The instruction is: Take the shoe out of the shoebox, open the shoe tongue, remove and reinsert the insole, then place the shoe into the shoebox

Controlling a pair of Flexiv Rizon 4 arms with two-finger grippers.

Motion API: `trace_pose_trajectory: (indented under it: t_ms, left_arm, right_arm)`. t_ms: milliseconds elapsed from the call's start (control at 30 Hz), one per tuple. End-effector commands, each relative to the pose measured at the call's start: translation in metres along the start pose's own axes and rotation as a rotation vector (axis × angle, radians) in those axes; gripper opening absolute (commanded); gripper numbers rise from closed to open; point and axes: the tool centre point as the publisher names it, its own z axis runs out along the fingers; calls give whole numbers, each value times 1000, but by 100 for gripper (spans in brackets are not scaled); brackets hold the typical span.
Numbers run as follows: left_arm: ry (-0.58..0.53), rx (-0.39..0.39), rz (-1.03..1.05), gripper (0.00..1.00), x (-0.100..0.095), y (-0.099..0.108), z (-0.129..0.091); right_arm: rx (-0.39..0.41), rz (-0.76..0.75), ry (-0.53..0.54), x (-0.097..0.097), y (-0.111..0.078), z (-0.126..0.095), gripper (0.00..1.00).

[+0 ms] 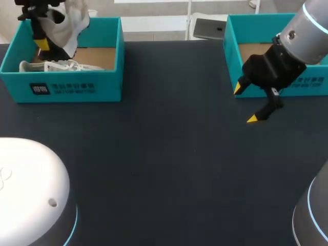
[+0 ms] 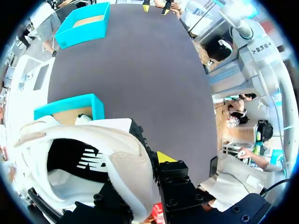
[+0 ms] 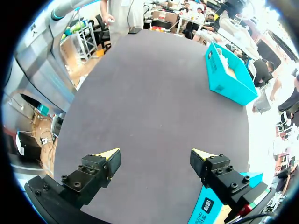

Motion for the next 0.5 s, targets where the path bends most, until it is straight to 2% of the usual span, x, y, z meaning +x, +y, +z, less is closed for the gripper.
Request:
trace_pose_trajectory:
  t_ms: [33,333,367,500]
  left_arm:
    - [-8,2,1,0,3,2,0]
    - [-8,2,1,0,3,2,0]
    - [-10,-24,36,0,2,2,0]
    - [-5,-51,67,0,-13,20,-6]
  right_arm:
    - [4,1,-1,0,0,1,100]
    - [4,1,-1,0,0,1,100]
    - [4,1,-1,0,0,1,100]
    - [4,1,-1,0,0,1,100]
